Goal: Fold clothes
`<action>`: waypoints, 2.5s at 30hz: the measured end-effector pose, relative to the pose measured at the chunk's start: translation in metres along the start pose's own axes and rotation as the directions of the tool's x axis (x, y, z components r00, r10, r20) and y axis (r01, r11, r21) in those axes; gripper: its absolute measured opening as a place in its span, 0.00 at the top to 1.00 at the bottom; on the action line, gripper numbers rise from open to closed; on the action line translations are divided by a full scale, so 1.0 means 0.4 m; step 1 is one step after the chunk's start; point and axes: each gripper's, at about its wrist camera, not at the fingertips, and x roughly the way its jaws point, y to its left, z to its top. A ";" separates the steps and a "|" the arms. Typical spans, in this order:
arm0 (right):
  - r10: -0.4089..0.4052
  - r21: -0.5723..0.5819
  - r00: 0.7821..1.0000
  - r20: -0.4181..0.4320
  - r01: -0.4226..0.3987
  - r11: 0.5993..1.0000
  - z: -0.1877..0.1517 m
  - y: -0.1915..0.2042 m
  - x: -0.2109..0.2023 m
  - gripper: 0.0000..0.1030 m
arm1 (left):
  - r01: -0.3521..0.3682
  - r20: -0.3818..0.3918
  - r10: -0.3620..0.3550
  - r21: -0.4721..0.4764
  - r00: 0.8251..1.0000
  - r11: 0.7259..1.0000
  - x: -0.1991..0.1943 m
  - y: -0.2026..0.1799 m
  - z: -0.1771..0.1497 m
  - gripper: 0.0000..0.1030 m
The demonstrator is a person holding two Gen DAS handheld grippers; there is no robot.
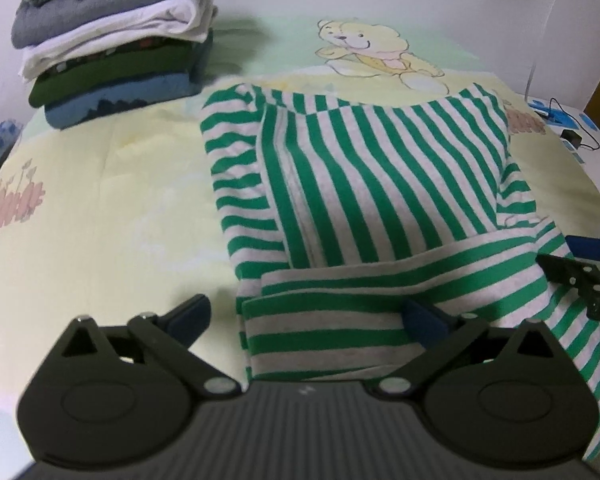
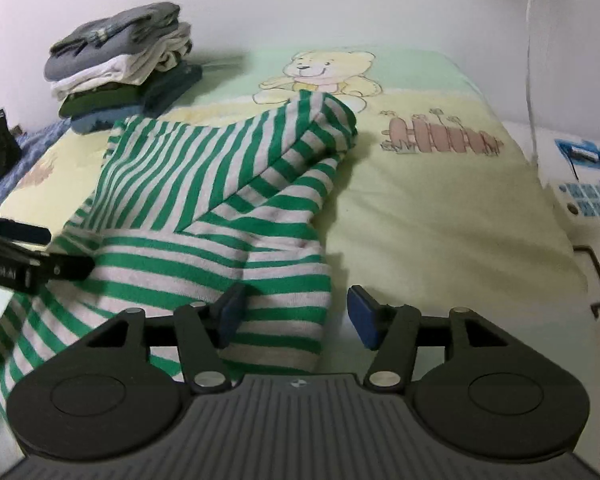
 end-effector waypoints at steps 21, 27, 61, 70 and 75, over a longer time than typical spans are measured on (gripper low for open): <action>-0.054 0.042 0.999 0.005 0.054 0.998 -0.004 0.017 0.003 0.40 | 0.049 -0.031 -0.050 -0.049 0.998 0.998 0.018 0.024 0.002 0.01; -0.075 0.045 0.997 -0.024 0.076 0.996 0.006 0.019 0.008 0.37 | 0.071 -0.021 -0.072 -0.042 0.997 0.997 0.018 0.029 -0.002 0.00; 0.114 0.224 0.987 -0.115 -0.086 0.971 0.132 -0.041 0.100 0.85 | -0.021 0.041 0.020 0.033 0.999 0.999 0.031 0.103 0.137 0.03; 0.137 0.270 0.990 -0.045 -0.120 0.955 0.196 -0.108 0.118 0.49 | -0.014 -0.004 0.014 -0.013 1.000 1.000 0.124 0.147 0.196 0.01; 0.169 0.326 0.984 -0.061 -0.140 0.935 0.204 -0.140 0.158 0.42 | 0.002 0.003 -0.002 -0.036 1.000 0.999 0.147 0.152 0.230 0.00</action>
